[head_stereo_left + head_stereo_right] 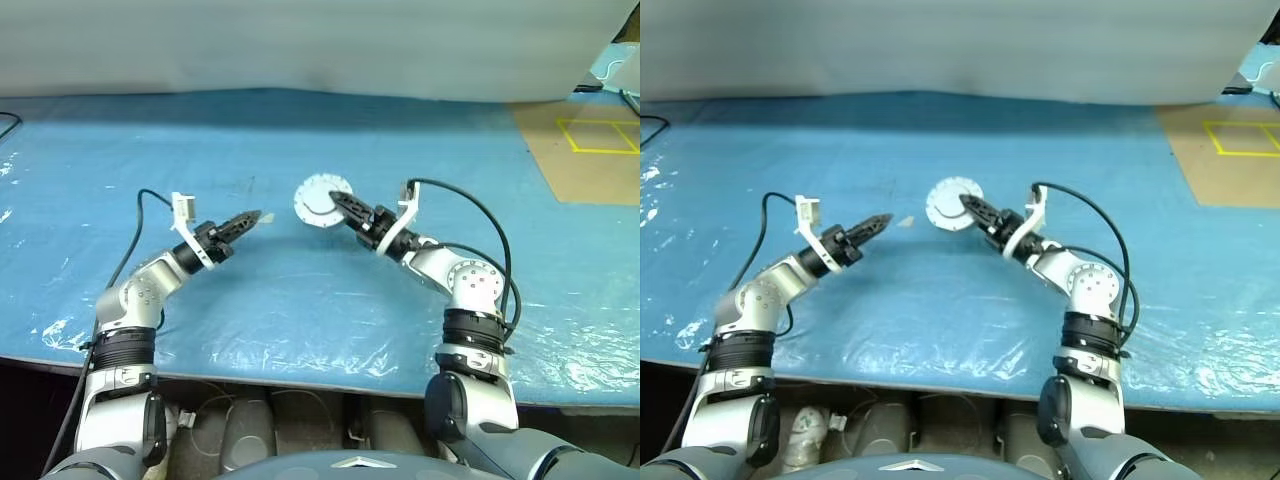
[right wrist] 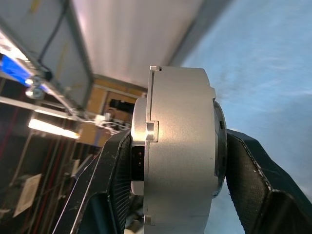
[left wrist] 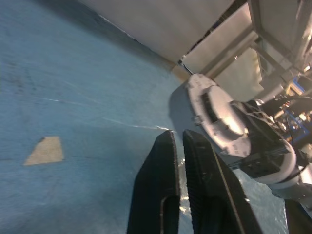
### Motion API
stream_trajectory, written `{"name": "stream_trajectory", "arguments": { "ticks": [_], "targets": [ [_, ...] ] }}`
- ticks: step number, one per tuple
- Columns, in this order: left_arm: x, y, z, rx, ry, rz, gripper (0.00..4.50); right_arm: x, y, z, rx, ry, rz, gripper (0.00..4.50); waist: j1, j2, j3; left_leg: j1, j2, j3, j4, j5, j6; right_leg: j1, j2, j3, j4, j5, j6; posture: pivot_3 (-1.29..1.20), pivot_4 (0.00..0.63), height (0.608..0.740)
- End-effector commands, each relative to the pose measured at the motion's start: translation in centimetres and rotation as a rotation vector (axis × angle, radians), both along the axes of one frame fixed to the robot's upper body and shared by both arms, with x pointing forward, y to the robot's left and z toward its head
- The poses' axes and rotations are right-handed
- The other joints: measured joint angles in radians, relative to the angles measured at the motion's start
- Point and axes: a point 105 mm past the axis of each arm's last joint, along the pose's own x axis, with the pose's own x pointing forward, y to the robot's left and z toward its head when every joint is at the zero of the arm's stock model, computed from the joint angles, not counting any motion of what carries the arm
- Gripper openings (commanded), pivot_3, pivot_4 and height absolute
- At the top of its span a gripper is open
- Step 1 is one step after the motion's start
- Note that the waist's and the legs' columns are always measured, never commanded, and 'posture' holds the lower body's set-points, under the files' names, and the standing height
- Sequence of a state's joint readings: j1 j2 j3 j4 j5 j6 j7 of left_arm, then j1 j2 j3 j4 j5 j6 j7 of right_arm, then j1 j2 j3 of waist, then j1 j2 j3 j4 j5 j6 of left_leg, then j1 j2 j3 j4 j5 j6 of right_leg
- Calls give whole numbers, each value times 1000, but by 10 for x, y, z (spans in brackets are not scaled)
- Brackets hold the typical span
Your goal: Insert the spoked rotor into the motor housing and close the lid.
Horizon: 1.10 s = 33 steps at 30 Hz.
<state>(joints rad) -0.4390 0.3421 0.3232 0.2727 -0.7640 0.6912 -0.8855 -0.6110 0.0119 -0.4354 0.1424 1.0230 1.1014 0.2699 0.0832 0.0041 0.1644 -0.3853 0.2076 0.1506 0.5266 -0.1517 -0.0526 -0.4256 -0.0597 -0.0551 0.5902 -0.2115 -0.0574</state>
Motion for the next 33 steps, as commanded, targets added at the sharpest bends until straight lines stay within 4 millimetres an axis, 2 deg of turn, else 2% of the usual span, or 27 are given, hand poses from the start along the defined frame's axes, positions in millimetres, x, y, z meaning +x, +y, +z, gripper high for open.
{"name": "stream_trajectory", "arguments": {
  "ticks": [1,5,9,13,18,27,33],
  "targets": [
    [-10,2,18,-92,-35,-20,1892,-6,6,40,88,-106,39,2479,0,0,0,0,0,0,0,0,0,0,0,0,0,0,0,0,150,740],
    [-10,7,29,-248,5,7,3225,-6,13,54,122,-110,74,2479,5,0,1,-1,0,0,1,0,0,0,0,0,0,0,0,0,150,740],
    [-16,1,24,-275,57,-31,4481,-6,13,57,126,-99,88,2479,9,0,1,0,0,0,3,0,0,0,0,0,2,0,0,0,150,740],
    [-22,-17,22,-338,142,-130,4481,-12,16,63,144,-108,130,2479,11,0,1,0,0,0,3,0,0,1,0,1,2,1,1,0,150,740],
    [-37,-46,38,-436,158,-329,4481,-18,21,63,143,-101,167,2479,12,0,1,0,0,0,4,0,-1,1,0,1,3,1,2,0,150,740],
    [-17,-71,52,-555,147,-365,4481,-20,22,59,131,-86,173,2479,13,-1,1,0,0,-1,12,0,-1,1,-1,1,11,1,2,0,150,740],
    [-2,-92,48,-542,167,-346,4481,-22,25,57,124,-77,177,2479,13,-1,1,0,-1,-2,16,0,-1,1,-1,2,15,2,3,0,150,740]
  ]
}}
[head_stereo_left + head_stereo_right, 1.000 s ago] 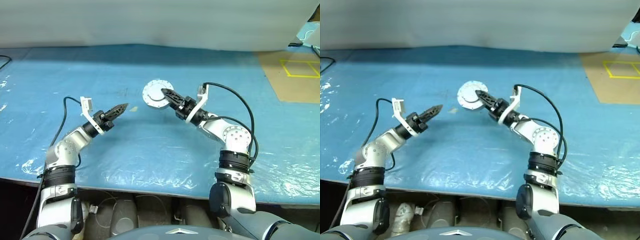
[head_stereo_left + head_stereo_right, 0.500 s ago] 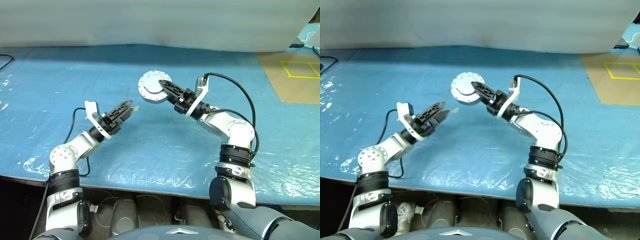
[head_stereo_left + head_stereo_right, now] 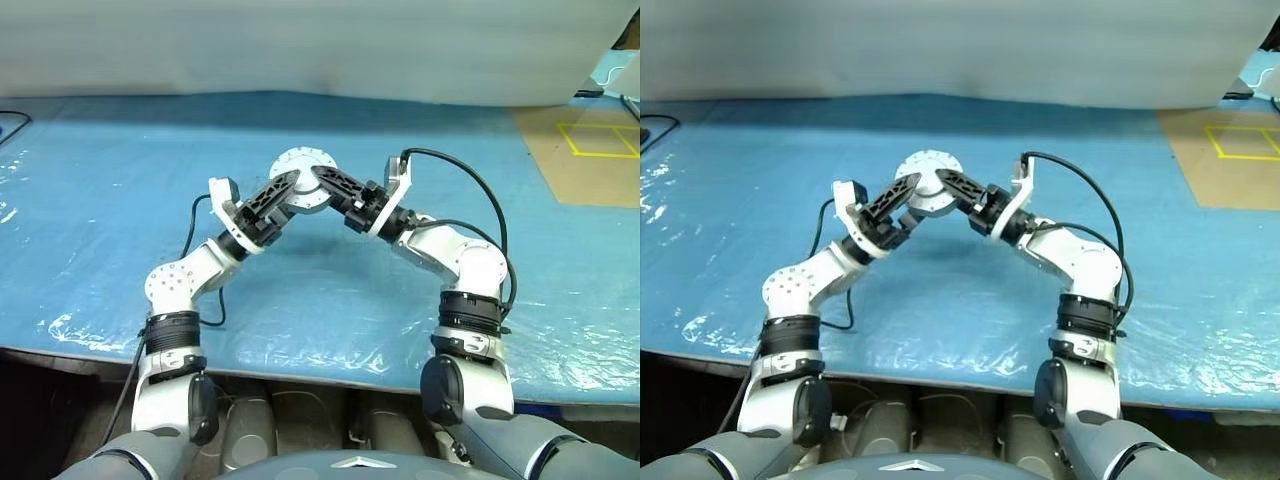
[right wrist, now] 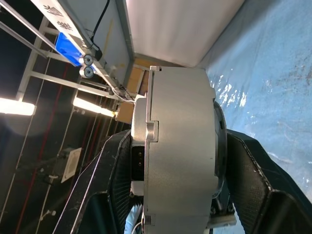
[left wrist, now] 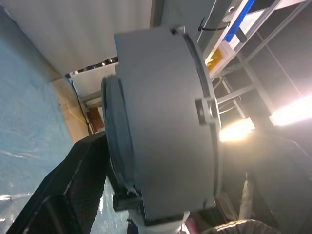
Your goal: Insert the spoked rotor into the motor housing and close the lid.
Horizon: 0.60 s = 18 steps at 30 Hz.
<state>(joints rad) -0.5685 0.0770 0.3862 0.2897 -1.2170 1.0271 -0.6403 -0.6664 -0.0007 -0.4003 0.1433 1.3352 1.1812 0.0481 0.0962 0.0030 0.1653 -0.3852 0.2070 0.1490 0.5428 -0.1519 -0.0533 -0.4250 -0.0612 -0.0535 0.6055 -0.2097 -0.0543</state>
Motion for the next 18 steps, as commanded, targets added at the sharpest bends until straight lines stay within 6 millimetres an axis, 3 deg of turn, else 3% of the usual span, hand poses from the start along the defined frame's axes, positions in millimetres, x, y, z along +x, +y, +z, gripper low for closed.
{"name": "stream_trajectory", "arguments": {
  "ticks": [1,4,10,13,16,18],
  "targets": [
    [5,-11,3,4,-16,-6,4481,-10,4,27,63,-99,35,2479,0,0,0,0,0,0,0,0,0,0,0,0,0,0,0,0,150,740],
    [8,-19,-6,48,0,-2,4481,-10,4,26,63,-95,36,2479,0,0,0,0,0,0,0,0,0,0,0,0,0,0,0,0,150,740],
    [16,-16,-10,63,6,102,4481,-15,5,21,59,-78,47,2479,0,0,0,-1,0,0,0,0,0,0,0,0,0,0,1,0,150,740],
    [21,-12,-11,44,28,154,3882,-15,6,19,50,-68,42,2479,1,0,0,-1,0,0,0,0,0,0,0,0,0,0,1,0,150,740],
    [23,-13,-16,59,48,164,2917,-13,7,16,41,-54,32,2479,0,0,0,-1,-1,0,0,0,0,0,-1,0,0,0,1,0,150,740],
    [21,-19,-20,90,49,156,2808,-13,7,16,40,-51,31,2479,0,0,0,-1,0,0,0,0,0,0,0,0,0,0,1,0,150,740]
  ]
}}
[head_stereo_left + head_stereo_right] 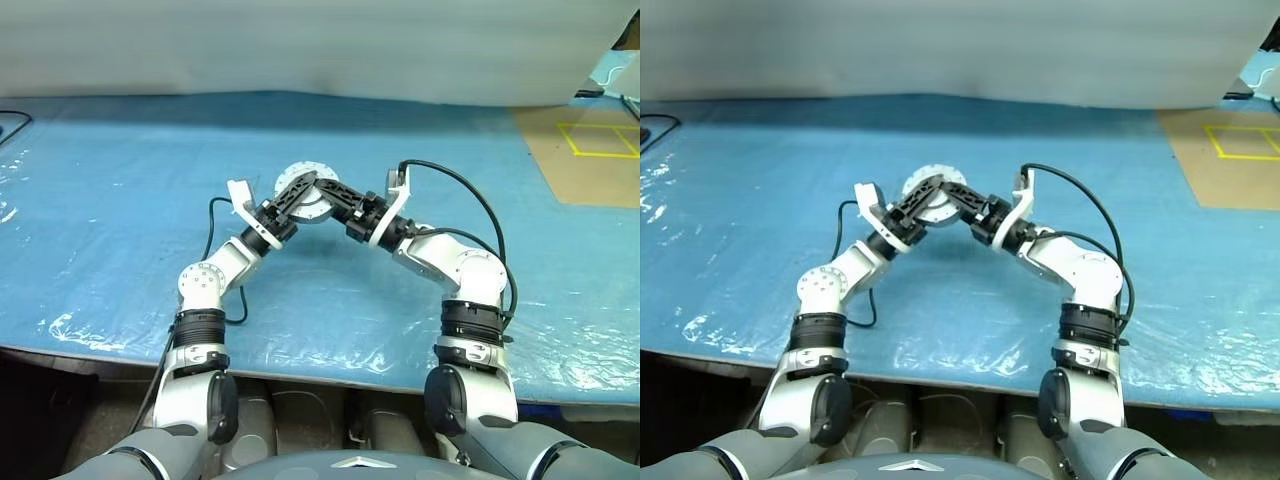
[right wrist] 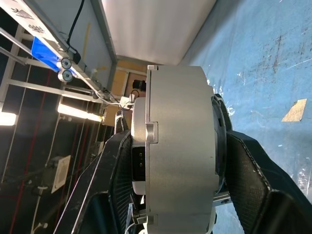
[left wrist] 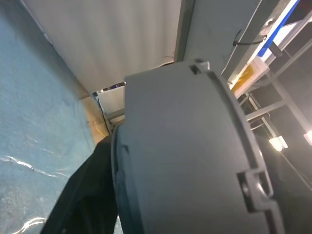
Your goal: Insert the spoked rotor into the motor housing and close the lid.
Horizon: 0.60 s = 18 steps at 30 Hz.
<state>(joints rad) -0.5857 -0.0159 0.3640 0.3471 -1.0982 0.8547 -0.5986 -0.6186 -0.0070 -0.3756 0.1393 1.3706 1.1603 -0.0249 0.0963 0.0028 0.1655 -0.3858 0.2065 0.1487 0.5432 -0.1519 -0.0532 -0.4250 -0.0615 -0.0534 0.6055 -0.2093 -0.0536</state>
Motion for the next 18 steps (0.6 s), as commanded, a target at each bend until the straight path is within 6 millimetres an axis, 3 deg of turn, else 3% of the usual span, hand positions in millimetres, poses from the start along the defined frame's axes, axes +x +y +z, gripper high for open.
{"name": "stream_trajectory", "arguments": {
  "ticks": [1,6,10,13,18],
  "targets": [
    [0,-3,-4,49,-5,23,2808,-12,10,32,72,-121,60,2479,0,0,0,0,0,0,0,0,0,0,0,0,0,0,0,0,150,740],
    [2,-3,-8,41,13,53,2808,-11,10,30,46,-118,58,2479,0,0,0,0,0,0,0,0,0,0,0,0,0,0,0,0,150,740],
    [-1,7,2,-66,-3,46,2808,-9,9,29,31,-116,37,2479,-1,0,0,0,0,0,0,0,0,0,0,0,0,0,0,0,150,740],
    [8,8,-8,27,36,98,2801,-7,8,30,10,-137,12,2479,0,0,0,0,0,0,0,0,0,0,0,0,0,0,0,0,150,740],
    [11,14,-3,-9,27,134,2796,-5,8,31,6,-145,7,2479,0,0,0,0,0,0,0,0,0,0,0,0,0,0,0,0,150,740]
  ]
}}
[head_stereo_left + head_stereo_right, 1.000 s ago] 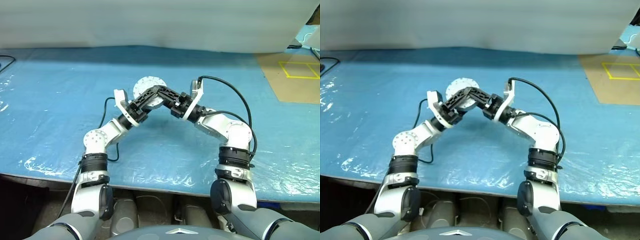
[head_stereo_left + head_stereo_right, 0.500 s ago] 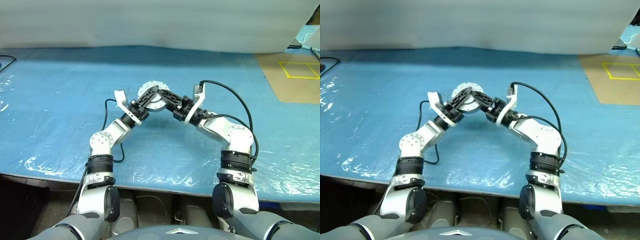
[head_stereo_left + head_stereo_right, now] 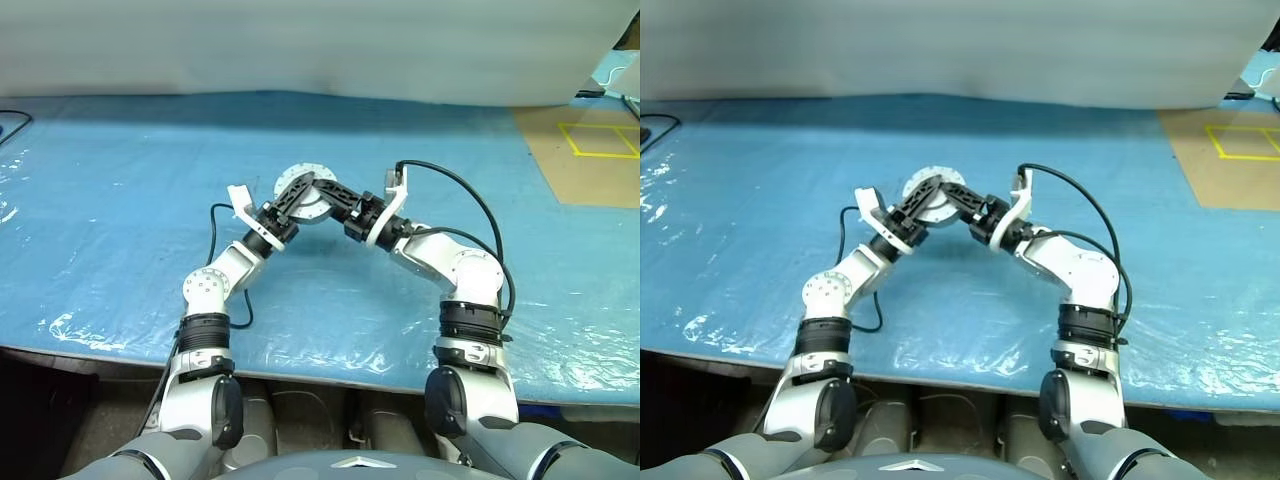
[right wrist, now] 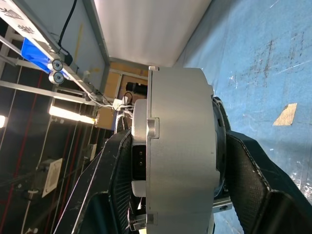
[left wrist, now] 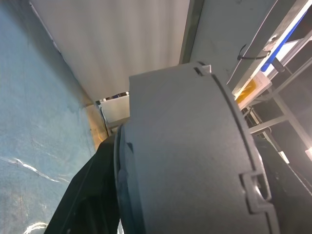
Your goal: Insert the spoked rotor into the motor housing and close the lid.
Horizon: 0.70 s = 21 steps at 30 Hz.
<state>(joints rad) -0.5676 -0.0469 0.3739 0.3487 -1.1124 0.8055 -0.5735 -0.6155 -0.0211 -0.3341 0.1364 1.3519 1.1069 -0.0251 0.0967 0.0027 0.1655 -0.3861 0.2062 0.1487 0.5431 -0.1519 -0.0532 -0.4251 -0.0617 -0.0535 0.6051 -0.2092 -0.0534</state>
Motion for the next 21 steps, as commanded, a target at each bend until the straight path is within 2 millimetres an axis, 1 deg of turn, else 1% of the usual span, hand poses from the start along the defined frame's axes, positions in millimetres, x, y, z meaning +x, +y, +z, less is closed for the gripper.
{"name": "stream_trajectory", "arguments": {
  "ticks": [1,3,6,9,12,15,19,21],
  "targets": [
    [8,13,3,17,1,80,2790,-9,7,32,33,-138,39,2479,0,0,0,0,0,0,0,0,0,0,0,0,0,0,0,0,150,740],
    [10,14,2,30,23,99,2790,-9,8,32,31,-136,37,2479,-1,0,0,0,0,0,0,0,0,0,0,0,0,0,0,0,150,740],
    [13,19,12,-41,34,115,2790,-8,7,32,32,-137,32,2479,0,0,0,0,0,0,0,0,0,0,0,0,0,0,0,0,150,740],
    [9,23,23,-142,44,74,2790,-8,7,32,31,-140,25,2479,-2,0,0,0,0,0,1,0,0,0,0,0,0,0,0,0,150,740],
    [3,21,25,-169,55,19,2790,-8,7,32,32,-140,21,2479,-1,0,0,0,0,0,0,0,0,0,1,0,0,0,0,0,150,740],
    [-8,12,23,-116,35,-54,2790,-8,6,33,33,-143,20,2479,-1,0,0,0,0,0,0,0,0,0,1,0,0,0,0,0,150,740],
    [-8,7,15,-76,51,-56,2790,-7,6,33,32,-144,17,2479,0,0,0,0,0,0,1,0,0,0,0,0,0,0,1,0,150,740],
    [-7,8,15,-58,35,-27,2790,-8,6,34,29,-153,16,2479,0,0,0,0,0,0,1,0,0,0,0,0,0,0,1,0,150,740]
  ]
}}
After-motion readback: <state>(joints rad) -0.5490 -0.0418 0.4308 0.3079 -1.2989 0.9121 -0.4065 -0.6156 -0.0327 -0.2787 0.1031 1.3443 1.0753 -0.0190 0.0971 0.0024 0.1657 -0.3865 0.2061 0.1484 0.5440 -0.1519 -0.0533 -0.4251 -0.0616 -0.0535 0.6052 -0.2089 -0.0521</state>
